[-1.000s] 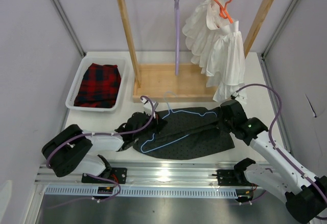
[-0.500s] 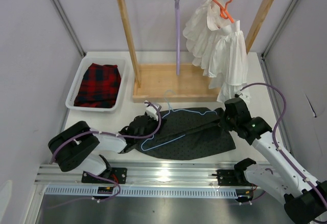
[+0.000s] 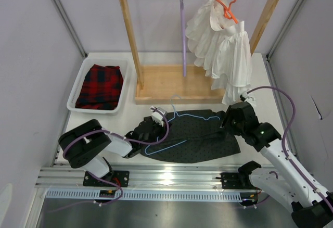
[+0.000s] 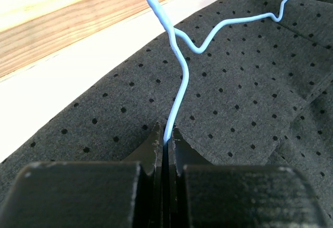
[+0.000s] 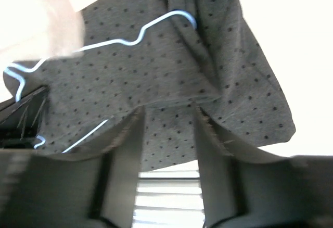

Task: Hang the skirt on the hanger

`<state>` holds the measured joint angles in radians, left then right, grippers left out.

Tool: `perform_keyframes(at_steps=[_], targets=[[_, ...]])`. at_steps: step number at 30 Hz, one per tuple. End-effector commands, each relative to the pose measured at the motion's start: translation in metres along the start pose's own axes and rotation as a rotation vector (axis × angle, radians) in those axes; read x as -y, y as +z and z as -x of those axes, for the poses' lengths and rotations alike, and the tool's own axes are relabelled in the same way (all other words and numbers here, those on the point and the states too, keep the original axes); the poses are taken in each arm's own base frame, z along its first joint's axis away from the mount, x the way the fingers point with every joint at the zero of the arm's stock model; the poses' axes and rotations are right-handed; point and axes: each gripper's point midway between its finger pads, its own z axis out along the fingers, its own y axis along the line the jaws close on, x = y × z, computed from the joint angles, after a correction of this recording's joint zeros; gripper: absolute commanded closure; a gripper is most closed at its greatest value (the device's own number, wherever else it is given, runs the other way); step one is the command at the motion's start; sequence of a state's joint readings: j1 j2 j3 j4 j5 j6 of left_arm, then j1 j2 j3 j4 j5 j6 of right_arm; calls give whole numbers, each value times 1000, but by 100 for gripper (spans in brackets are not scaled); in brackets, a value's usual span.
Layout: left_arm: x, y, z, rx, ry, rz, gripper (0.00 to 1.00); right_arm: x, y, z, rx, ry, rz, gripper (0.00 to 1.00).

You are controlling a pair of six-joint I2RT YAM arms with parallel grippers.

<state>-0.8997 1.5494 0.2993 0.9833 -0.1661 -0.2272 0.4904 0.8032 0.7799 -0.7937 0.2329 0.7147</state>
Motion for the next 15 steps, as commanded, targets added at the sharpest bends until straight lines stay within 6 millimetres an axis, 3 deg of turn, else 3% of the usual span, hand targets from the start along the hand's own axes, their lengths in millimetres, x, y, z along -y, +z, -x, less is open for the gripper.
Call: perform_keyframes(at_steps=[1, 4, 7, 15], targets=[[1, 2, 20, 83, 10, 3, 100, -11, -5, 0, 26, 11, 37, 47], [2, 5, 23, 84, 14, 4, 100, -30, -5, -12, 7, -23, 100, 51], [3, 8, 25, 87, 18, 7, 100, -63, 2, -30, -26, -41, 185, 61], [6, 15, 30, 87, 31, 0, 100, -110, 27, -77, -100, -127, 235, 61]])
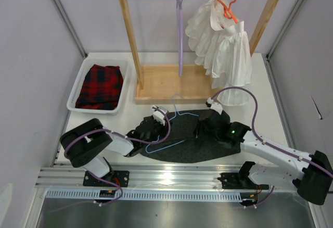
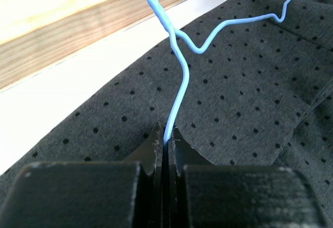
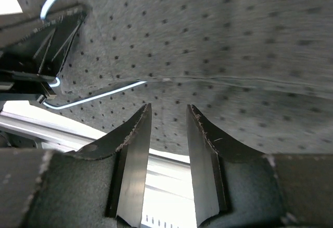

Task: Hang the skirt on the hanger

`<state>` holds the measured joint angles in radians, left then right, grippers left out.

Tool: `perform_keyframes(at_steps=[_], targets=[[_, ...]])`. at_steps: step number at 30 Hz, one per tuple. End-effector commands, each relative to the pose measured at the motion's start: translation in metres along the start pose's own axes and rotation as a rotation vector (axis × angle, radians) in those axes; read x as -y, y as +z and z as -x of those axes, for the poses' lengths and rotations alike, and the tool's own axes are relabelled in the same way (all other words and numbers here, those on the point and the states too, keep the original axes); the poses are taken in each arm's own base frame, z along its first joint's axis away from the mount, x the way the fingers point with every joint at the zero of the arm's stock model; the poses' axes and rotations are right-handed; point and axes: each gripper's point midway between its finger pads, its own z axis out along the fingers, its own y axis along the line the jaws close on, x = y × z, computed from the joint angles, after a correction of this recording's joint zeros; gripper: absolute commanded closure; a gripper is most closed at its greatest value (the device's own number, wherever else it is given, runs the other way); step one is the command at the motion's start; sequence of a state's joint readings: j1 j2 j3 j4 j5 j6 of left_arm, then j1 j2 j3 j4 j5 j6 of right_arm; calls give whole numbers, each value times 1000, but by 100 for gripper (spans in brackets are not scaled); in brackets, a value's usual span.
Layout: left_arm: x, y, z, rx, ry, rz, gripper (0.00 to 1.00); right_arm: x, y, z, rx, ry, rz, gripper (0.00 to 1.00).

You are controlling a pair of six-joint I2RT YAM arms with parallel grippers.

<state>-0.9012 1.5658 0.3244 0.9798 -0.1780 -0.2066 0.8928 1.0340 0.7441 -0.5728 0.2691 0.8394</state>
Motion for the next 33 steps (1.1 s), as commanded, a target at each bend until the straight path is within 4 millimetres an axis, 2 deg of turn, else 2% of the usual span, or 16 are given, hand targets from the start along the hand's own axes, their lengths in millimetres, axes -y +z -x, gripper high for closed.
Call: perform_keyframes(at_steps=[1, 2, 7, 9, 13, 22, 25, 30, 32, 33], targets=[[7, 10, 27, 80, 13, -10, 100, -32, 13, 10, 67, 40, 71, 61], [7, 10, 27, 80, 13, -12, 100, -34, 21, 0, 44, 23, 61, 60], [9, 12, 31, 80, 15, -15, 100, -44, 45, -17, 21, 13, 56, 51], [8, 12, 30, 72, 16, -13, 100, -40, 55, -25, 2, 9, 28, 44], [7, 10, 24, 62, 11, -10, 100, -35, 65, -34, -18, 30, -4, 37], [6, 9, 22, 58, 11, -6, 100, -22, 72, -44, -25, 109, -52, 34], [6, 9, 24, 62, 11, -8, 100, -22, 71, -42, 1, 164, -49, 32], [6, 8, 23, 61, 12, -9, 100, -11, 76, -42, 39, 222, -79, 31], [7, 8, 23, 62, 12, -11, 100, -8, 77, -39, 61, 236, -86, 33], [8, 8, 24, 62, 12, -16, 100, -8, 77, -36, 70, 249, -87, 38]])
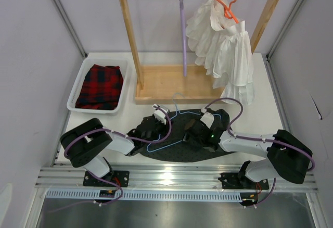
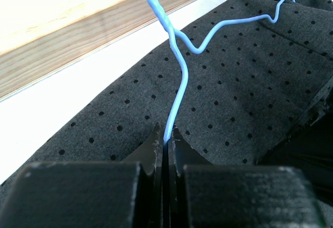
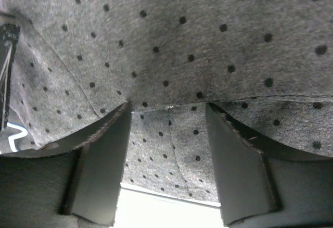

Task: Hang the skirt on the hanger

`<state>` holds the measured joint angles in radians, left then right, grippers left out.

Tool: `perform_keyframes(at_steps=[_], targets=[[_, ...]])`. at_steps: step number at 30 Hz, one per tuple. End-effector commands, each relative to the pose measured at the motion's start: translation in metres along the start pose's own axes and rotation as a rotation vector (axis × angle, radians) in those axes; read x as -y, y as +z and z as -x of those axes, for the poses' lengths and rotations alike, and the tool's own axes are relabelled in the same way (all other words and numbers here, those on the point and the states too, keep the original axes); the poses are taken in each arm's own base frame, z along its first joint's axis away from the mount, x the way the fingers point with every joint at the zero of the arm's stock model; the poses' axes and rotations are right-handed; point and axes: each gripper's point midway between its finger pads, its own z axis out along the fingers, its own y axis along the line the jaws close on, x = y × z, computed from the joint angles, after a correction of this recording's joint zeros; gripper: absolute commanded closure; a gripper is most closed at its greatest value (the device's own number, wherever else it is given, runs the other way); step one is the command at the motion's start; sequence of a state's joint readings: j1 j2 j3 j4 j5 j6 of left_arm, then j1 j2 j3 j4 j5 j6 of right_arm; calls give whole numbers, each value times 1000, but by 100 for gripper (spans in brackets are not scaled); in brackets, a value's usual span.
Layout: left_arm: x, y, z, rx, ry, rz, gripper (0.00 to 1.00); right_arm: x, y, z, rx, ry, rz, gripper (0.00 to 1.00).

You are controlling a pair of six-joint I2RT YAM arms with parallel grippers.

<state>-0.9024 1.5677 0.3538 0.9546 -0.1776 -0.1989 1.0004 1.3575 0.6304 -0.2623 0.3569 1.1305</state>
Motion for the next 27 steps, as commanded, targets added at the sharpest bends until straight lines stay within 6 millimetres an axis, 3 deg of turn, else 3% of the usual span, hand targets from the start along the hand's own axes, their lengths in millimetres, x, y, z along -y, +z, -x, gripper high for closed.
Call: perform_keyframes(at_steps=[1, 11, 18, 22, 27], targets=[[5, 3, 19, 61, 5, -12, 100, -6, -1, 21, 113, 84, 11, 39], [6, 3, 18, 58, 2, -18, 100, -3, -12, 53, 221, 119, 6, 52], [6, 3, 18, 58, 0, -20, 100, -4, -4, 43, 177, 108, 4, 49], [7, 4, 20, 64, -1, -20, 100, -1, 2, 36, 164, 112, -11, 39], [6, 3, 19, 61, 0, -17, 100, -2, 4, 33, 154, 120, -7, 38]])
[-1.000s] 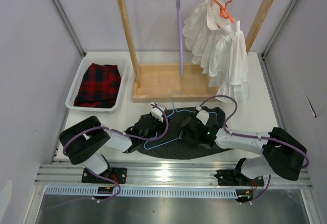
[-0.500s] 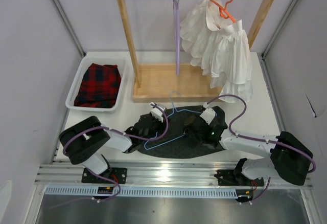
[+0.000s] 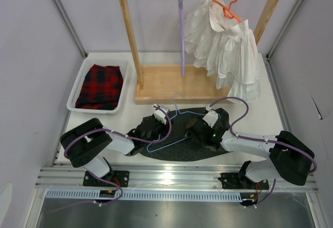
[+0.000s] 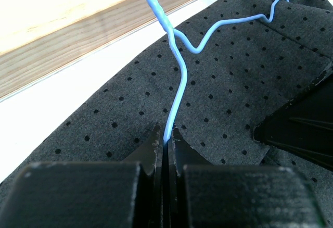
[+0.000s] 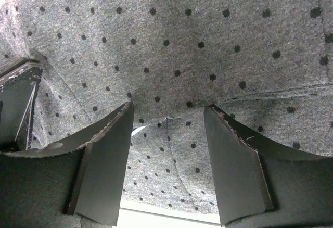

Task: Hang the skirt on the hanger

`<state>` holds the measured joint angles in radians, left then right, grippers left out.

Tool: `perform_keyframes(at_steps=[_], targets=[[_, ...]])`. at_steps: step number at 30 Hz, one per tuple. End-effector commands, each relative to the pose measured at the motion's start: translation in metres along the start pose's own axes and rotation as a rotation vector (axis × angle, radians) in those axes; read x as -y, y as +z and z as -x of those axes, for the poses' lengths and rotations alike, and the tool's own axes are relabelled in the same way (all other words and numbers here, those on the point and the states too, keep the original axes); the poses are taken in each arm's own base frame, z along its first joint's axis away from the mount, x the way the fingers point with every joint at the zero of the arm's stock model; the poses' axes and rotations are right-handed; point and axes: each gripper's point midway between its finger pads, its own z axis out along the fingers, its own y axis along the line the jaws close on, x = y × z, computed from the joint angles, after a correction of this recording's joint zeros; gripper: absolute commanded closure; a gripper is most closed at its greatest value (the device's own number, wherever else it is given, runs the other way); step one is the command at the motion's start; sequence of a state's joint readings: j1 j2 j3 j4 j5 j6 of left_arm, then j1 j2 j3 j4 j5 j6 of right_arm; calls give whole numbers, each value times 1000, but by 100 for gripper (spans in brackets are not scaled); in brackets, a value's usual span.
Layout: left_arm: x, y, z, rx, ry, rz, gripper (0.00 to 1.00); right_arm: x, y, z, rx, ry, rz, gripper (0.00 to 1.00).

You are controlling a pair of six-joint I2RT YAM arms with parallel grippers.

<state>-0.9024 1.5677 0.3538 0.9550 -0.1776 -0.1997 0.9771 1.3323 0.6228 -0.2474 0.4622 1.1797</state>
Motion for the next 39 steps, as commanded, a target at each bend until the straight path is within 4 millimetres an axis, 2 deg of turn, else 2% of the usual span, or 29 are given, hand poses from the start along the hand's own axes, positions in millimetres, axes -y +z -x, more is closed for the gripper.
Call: perform_keyframes(at_steps=[1, 5, 8, 11, 16, 21, 28, 31, 39], targets=[[6, 3, 20, 62, 0, -18, 100, -6, 4, 5, 33, 42, 9, 38], [6, 3, 21, 65, 0, -18, 100, -4, 8, 8, 42, 49, 0, 44], [6, 3, 20, 67, 0, -17, 100, -5, 8, 14, 57, 51, -2, 59], [6, 2, 21, 74, -5, -20, 100, -6, 8, 20, 67, 50, -7, 81], [6, 4, 25, 86, 2, -14, 100, -11, -3, 33, 86, 35, 2, 100], [3, 6, 28, 105, 13, -3, 100, -10, -22, 45, 96, 40, 25, 100], [2, 12, 40, 131, 51, 7, 100, -6, -39, 52, 81, 33, 53, 100], [4, 16, 42, 130, 66, 4, 100, -6, -45, 54, 77, 30, 61, 100], [7, 27, 64, 186, 82, 5, 100, -4, -51, 50, 47, 3, 66, 100]])
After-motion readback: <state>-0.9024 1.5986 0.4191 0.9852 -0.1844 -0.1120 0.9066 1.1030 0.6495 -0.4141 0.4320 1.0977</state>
